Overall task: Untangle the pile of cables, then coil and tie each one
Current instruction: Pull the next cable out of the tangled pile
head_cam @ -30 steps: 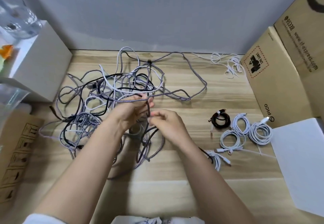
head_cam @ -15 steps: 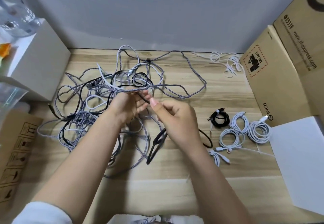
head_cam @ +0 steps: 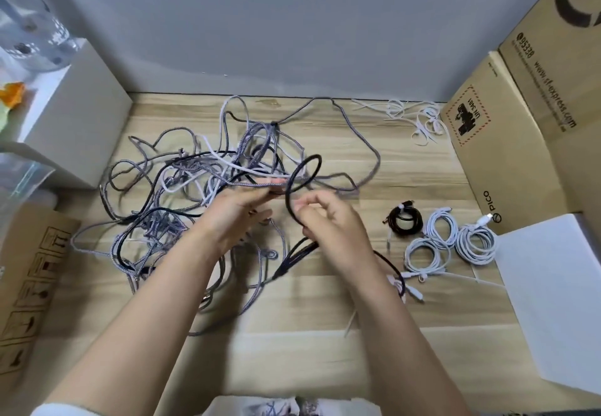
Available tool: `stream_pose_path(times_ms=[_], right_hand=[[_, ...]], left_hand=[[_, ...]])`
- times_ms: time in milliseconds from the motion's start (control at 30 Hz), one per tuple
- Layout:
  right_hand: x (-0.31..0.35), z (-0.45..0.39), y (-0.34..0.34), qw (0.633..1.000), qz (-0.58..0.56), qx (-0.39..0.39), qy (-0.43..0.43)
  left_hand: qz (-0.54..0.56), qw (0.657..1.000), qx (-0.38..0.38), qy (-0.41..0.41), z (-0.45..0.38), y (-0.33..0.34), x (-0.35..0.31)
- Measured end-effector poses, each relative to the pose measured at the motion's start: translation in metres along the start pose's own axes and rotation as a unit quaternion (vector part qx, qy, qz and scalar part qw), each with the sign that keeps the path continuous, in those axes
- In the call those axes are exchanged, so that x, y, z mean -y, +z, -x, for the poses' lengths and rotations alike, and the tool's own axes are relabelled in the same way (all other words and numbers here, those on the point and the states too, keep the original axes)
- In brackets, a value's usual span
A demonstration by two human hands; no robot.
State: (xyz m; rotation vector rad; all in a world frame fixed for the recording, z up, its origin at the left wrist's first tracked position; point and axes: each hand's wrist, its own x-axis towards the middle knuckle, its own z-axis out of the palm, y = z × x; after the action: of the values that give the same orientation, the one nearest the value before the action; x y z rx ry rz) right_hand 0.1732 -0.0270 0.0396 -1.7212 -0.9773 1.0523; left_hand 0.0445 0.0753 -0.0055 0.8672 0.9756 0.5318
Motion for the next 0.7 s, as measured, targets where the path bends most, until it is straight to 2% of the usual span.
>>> stream_pose_path(times_ms=[100,167,300,467,600,700], right_hand=[[-0.007,-0.005,0.01,0.997,0.063,0.004,0.044],[-0.007,-0.009,0.014,0.996,0.085,0.001,0.04],[-0.004,-0.013,0.016,0.975,0.22,0.026,0.016],[-0.002,-0.008,0.019,0.984,0.15,-0.057,-0.077],[0.006,-0.009,0.016,0.964,0.254,-0.029,-0.068],[0.011,-0.011,0.016,0.944,0.32,-0.045,-0.071]], left_hand=[[-0.044,0.998,0.029,-0.02,0.011,0.004,-0.002],[-0.056,0.997,0.046,-0.023,0.016,0.007,-0.006],[-0.068,0.996,0.05,-0.019,0.023,0.014,-0.012],[-0.08,0.996,0.02,-0.029,0.022,0.016,-0.021],[-0.116,0.992,0.018,-0.039,0.025,0.018,-0.024],[-0.129,0.991,0.01,-0.041,0.019,0.012,-0.027]])
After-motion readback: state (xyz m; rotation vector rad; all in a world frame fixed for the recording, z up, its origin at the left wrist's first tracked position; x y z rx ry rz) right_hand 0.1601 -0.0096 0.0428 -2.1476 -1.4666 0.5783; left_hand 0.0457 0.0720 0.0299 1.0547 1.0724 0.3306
